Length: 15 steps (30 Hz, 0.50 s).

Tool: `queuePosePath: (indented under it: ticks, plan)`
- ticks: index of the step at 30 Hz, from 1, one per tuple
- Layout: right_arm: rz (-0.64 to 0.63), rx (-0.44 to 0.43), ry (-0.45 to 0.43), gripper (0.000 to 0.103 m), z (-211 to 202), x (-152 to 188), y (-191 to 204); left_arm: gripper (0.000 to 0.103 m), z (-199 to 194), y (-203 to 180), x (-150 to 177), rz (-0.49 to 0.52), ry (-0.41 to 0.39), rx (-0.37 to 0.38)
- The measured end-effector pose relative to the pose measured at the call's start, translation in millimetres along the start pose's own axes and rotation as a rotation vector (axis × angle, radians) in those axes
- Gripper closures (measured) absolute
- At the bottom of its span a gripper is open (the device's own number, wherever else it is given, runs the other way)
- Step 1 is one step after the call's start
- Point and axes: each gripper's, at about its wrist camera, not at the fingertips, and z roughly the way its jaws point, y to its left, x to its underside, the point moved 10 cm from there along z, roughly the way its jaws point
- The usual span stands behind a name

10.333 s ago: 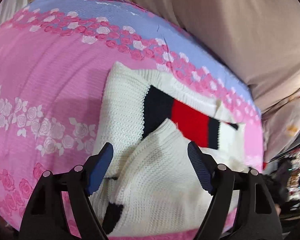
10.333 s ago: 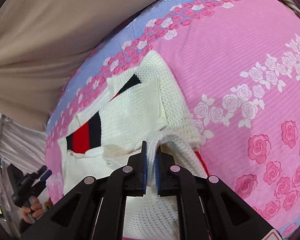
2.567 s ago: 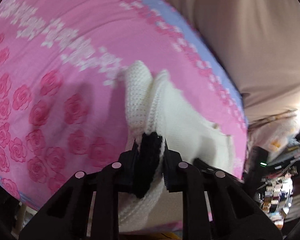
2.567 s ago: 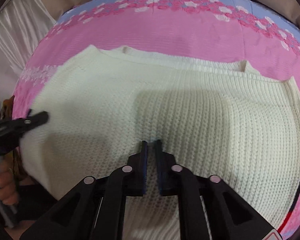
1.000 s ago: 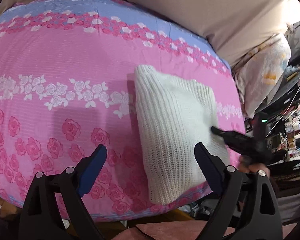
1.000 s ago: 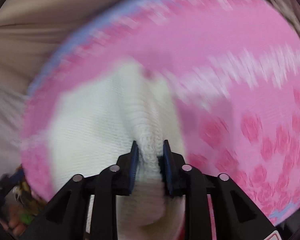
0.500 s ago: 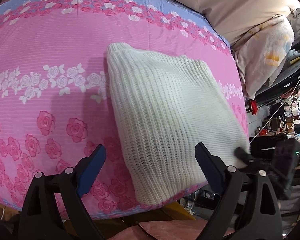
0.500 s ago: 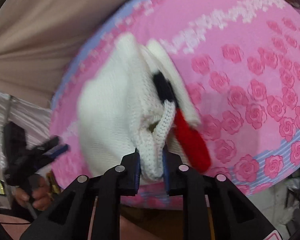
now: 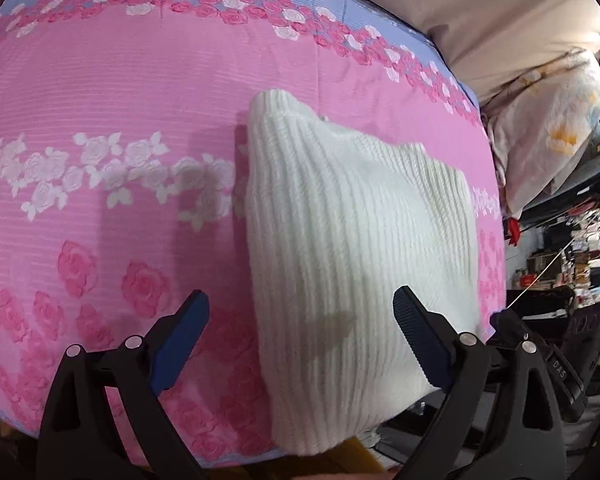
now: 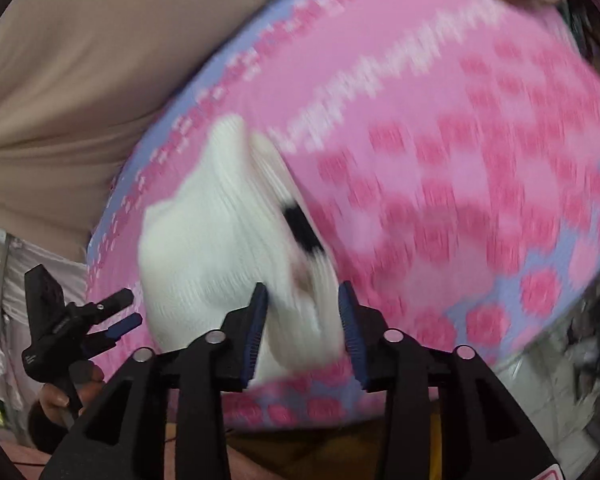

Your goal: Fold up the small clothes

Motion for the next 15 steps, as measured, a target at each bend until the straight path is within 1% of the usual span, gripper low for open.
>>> queuePosePath:
  ticks: [1,3,5,7,8,9,10,11,13,14,15]
  plan:
    - [-0.033,0.007,-0.015,0.055,1,-12,8,0.011,5,-2,-5,-0.013,0.004,0.019]
    - [-0.092,0.008,-0.017,0.053,16,-34,23,0.011,21,-1,-17,-0.045,0.001,0.029]
    - [-0.137,0.009,0.011,0.050,45,-51,39,0.011,40,2,-24,-0.061,0.017,0.013]
    - [-0.156,0.021,0.057,0.050,81,-56,46,0.026,53,0,-30,-0.076,0.035,0.048]
    - [-0.163,0.028,0.087,0.067,98,-59,48,0.033,52,-3,-33,-0.075,0.032,0.042]
    - [-0.177,0.038,0.103,0.081,109,-60,52,0.044,48,-8,-37,-0.061,0.017,0.046]
    - [-0.201,0.048,0.084,0.084,109,-64,56,0.049,41,-17,-42,-0.027,-0.007,0.056]
    - [-0.205,0.020,0.045,0.086,97,-71,64,0.052,34,-26,-47,0.018,-0.033,0.059]
    - [-0.189,-0.064,-0.029,0.087,69,-84,78,0.053,28,-40,-55,0.096,-0.082,0.051]
    - [-0.187,-0.072,-0.061,0.087,60,-89,78,0.052,32,-42,-58,0.123,-0.086,0.031]
    - [-0.184,-0.071,-0.083,0.086,56,-93,74,0.048,40,-39,-59,0.132,-0.073,-0.003]
